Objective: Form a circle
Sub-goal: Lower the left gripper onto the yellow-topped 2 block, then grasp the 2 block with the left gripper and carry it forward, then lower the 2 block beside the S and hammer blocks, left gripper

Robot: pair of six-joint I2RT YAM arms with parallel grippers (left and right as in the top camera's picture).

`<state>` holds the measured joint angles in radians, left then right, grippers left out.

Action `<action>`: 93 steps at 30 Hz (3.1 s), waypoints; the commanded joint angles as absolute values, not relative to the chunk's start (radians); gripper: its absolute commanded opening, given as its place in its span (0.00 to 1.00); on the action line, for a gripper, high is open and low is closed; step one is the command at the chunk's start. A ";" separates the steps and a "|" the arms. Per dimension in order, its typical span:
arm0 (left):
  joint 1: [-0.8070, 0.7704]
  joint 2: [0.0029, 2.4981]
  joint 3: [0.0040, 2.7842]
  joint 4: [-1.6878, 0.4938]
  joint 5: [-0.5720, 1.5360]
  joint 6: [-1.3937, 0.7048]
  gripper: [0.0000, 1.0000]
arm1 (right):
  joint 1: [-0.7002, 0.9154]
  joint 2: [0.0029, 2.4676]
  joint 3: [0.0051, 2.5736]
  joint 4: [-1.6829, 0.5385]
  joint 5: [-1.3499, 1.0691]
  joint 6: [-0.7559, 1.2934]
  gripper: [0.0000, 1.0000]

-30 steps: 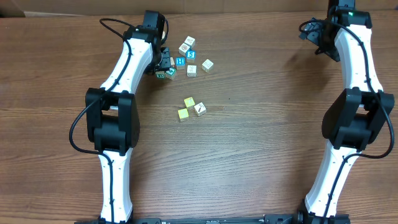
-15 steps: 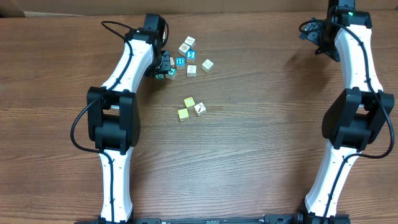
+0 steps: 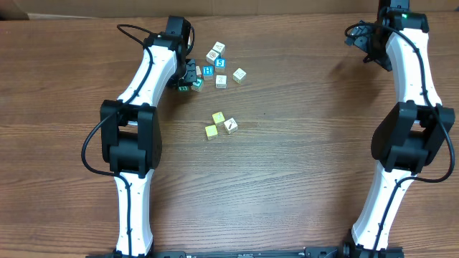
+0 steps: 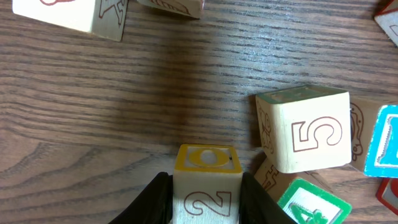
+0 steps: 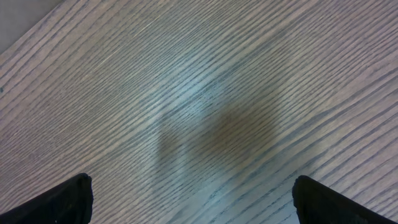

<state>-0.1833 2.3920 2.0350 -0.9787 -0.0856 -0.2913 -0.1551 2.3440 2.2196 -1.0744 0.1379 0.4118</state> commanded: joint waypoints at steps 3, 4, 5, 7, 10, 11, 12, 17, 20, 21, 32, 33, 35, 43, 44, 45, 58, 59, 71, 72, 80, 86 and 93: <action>-0.189 2.409 2.024 -0.988 -0.077 -0.276 0.25 | -0.153 2.319 2.232 -1.072 0.146 0.412 1.00; -0.189 2.408 2.025 -0.991 -0.077 -0.276 0.24 | -0.153 2.319 2.232 -1.072 0.146 0.412 1.00; -0.189 2.406 2.025 -0.993 -0.078 -0.276 0.24 | -0.153 2.319 2.232 -1.072 0.146 0.412 1.00; -0.189 2.400 2.026 -0.999 -0.078 -0.276 0.24 | -0.153 2.319 2.232 -1.072 0.146 0.412 1.00; -0.189 2.376 2.026 -1.008 -0.077 -0.278 0.23 | -0.153 2.319 2.232 -1.072 0.146 0.412 1.00; -0.189 2.366 2.026 -1.012 -0.078 -0.282 0.24 | -0.153 2.319 2.232 -1.072 0.146 0.412 1.00; -0.189 2.351 2.026 -1.019 -0.078 -0.285 0.24 | -0.153 2.319 2.232 -1.072 0.146 0.412 1.00; -0.189 2.247 2.026 -1.061 -0.083 -0.285 0.24 | -0.153 2.319 2.232 -1.072 0.146 0.412 1.00; -0.189 2.166 2.026 -1.103 -0.085 -0.311 0.23 | -0.153 2.319 2.232 -1.072 0.146 0.412 1.00; -0.189 2.135 2.026 -1.122 -0.085 -0.320 0.22 | -0.153 2.319 2.232 -1.072 0.146 0.412 1.00; -0.205 1.843 2.026 -1.381 -0.085 -0.494 0.20 | -0.153 2.319 2.232 -1.072 0.146 0.412 1.00; -0.210 1.825 2.026 -1.417 -0.086 -0.520 0.18 | -0.153 2.319 2.232 -1.072 0.146 0.412 1.00; -0.221 1.801 2.026 -1.480 -0.085 -0.561 0.18 | -0.153 2.319 2.232 -1.072 0.146 0.412 1.00; -0.378 1.791 1.979 -1.586 -0.105 -0.713 0.13 | -0.153 2.319 2.232 -1.072 0.146 0.412 1.00; -0.399 1.791 1.964 -1.578 -0.115 -0.732 0.13 | -0.153 2.319 2.232 -1.072 0.146 0.412 1.00; -0.428 1.791 1.940 -1.563 -0.131 -0.756 0.13 | -0.153 2.319 2.232 -1.072 0.146 0.412 1.00; -0.670 1.793 1.490 -1.102 -0.165 -0.992 0.10 | -0.153 2.319 2.232 -1.072 0.146 0.412 1.00; -0.676 1.794 1.460 -1.063 -0.168 -0.992 0.10 | -0.153 2.319 2.232 -1.072 0.146 0.412 1.00; -0.683 1.795 1.160 -0.704 -0.214 -1.018 0.10 | -0.153 2.319 2.232 -1.072 0.146 0.412 1.00; -0.683 1.795 1.151 -0.691 -0.225 -1.018 0.10 | -0.153 2.319 2.232 -1.072 0.146 0.412 1.00; -0.683 1.797 1.134 -0.654 -0.244 -1.018 0.13 | -0.153 2.319 2.232 -1.072 0.146 0.412 1.00; -0.687 1.835 1.134 -0.641 -0.244 -1.018 0.13 | -0.153 2.319 2.232 -1.072 0.146 0.412 1.00; -0.689 1.855 1.134 -0.607 -0.244 -1.018 0.14 | -0.153 2.319 2.232 -1.072 0.146 0.412 1.00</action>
